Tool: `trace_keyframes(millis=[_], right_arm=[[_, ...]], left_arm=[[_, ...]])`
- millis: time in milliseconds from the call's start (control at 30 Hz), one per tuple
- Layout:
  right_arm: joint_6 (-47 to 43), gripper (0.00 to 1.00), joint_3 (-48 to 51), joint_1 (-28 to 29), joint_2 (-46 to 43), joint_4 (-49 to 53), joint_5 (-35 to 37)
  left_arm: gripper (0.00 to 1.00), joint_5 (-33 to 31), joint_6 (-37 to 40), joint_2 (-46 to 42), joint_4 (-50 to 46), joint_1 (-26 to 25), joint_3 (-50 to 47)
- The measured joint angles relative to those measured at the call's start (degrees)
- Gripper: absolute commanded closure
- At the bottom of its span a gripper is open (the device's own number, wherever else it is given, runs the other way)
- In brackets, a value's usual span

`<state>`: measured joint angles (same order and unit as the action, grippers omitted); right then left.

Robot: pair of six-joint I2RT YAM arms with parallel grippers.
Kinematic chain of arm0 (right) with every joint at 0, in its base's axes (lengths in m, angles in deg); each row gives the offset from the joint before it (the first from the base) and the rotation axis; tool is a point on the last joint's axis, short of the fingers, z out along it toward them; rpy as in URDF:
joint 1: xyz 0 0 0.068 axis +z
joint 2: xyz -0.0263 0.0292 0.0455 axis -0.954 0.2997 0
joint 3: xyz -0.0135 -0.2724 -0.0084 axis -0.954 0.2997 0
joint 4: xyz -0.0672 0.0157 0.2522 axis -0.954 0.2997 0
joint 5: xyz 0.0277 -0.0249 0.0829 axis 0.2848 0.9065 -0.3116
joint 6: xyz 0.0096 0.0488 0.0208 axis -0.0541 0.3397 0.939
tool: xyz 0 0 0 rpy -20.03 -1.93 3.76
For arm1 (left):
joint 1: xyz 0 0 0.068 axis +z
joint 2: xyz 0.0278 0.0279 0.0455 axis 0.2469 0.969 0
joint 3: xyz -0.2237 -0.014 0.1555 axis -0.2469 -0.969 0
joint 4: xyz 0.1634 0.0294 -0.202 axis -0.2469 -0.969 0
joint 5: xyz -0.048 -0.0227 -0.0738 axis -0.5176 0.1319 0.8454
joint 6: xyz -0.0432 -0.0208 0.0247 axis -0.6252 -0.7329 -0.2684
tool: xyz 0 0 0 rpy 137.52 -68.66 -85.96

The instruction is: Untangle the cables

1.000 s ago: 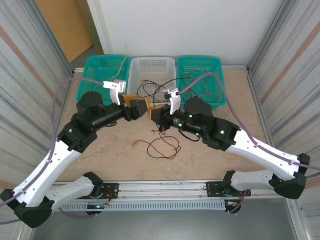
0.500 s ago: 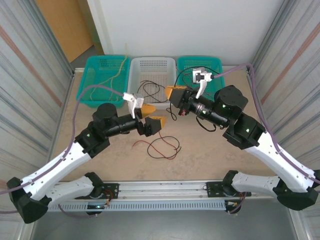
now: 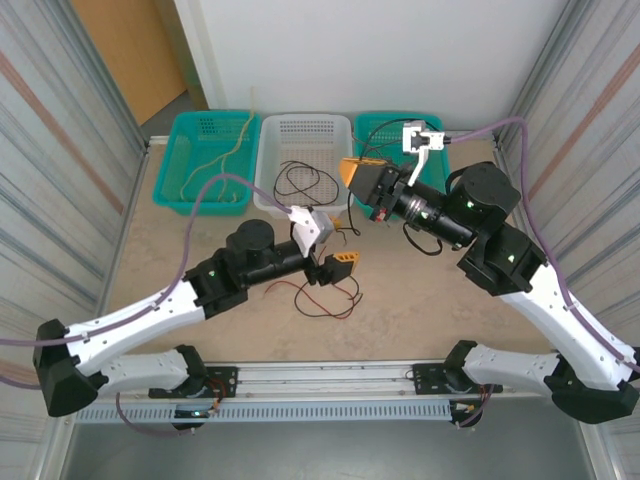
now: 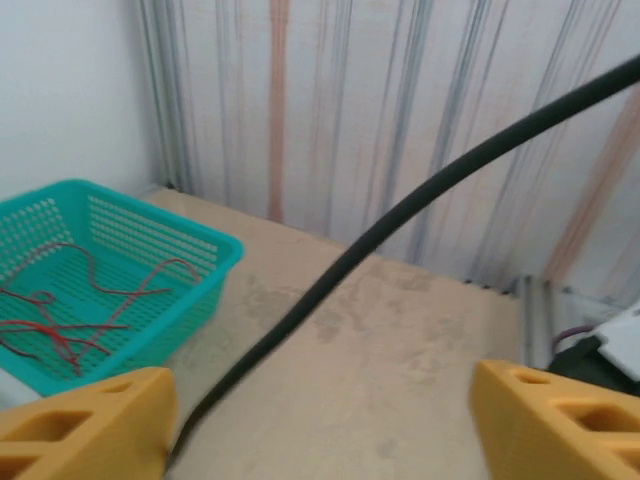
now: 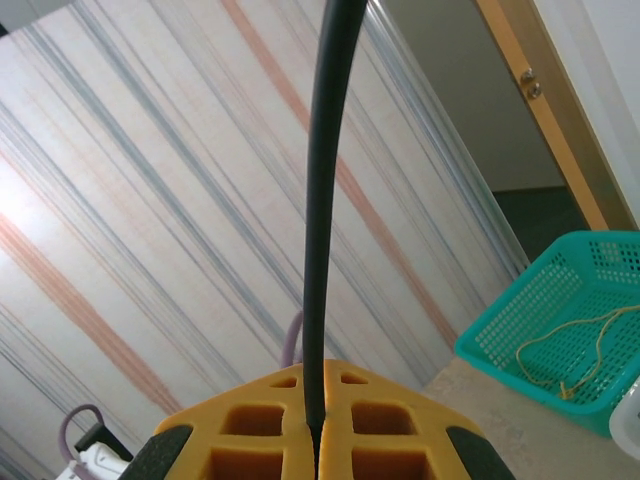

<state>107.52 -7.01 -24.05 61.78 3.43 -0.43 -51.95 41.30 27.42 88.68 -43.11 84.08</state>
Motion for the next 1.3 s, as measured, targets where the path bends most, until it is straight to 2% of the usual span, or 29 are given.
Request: trace_keyframes(millis=[200, 267, 300, 567, 833, 900, 933, 1000, 1133, 1200, 1300], right_arm=[[0.55, 1.00, 0.00, -2.58, -0.02, 0.00, -0.94], [1.03, 1.00, 0.00, -3.98, -0.02, -0.02, -1.49], [1.33, 1.00, 0.00, -4.74, -0.07, -0.04, -1.64], [3.93, 1.00, 0.00, -13.64, -0.13, 0.00, -4.72], [7.28, 1.00, 2.84, -23.89, -0.66, 1.18, -9.14], [7.96, 0.96, 3.30, -26.40, -0.66, 1.97, -10.62], [8.28, 0.87, 3.37, -27.50, -0.57, 2.49, -11.61], [9.14, 0.60, 3.37, -28.76, -0.28, 2.89, -12.50], [8.61, 0.24, 3.37, -30.71, -0.13, 3.48, -12.33], [7.85, 0.12, 3.56, -31.82, -0.46, 4.48, -12.07], [6.78, 0.08, 5.44, -34.34, -2.58, 5.88, -11.80]], left_arm=[[0.84, -0.37, 0.50, 1.75, 1.60, 0.00, -0.04], [0.97, -0.52, 0.13, 1.73, 2.36, 0.00, -0.13], [1.00, -0.55, -0.09, 1.70, 2.73, 0.00, -0.35], [1.00, 0.13, -1.62, 0.13, 3.28, 0.00, -3.67], [1.00, 1.68, -4.13, -5.27, 5.75, 0.44, -9.25], [1.00, 1.68, -4.72, -5.51, 5.95, 0.72, -9.38], [1.00, 1.66, -5.11, -5.51, 6.05, 0.83, -9.38], [1.00, 1.68, -5.68, -5.42, 5.70, 0.81, -9.33], [1.00, -0.46, -5.86, -2.47, -1.09, 1.14, -6.01], [1.00, -1.75, -5.84, 0.39, -5.70, 2.25, -1.01], [1.00, -3.78, -5.73, 5.11, -11.41, 5.01, 9.70]])
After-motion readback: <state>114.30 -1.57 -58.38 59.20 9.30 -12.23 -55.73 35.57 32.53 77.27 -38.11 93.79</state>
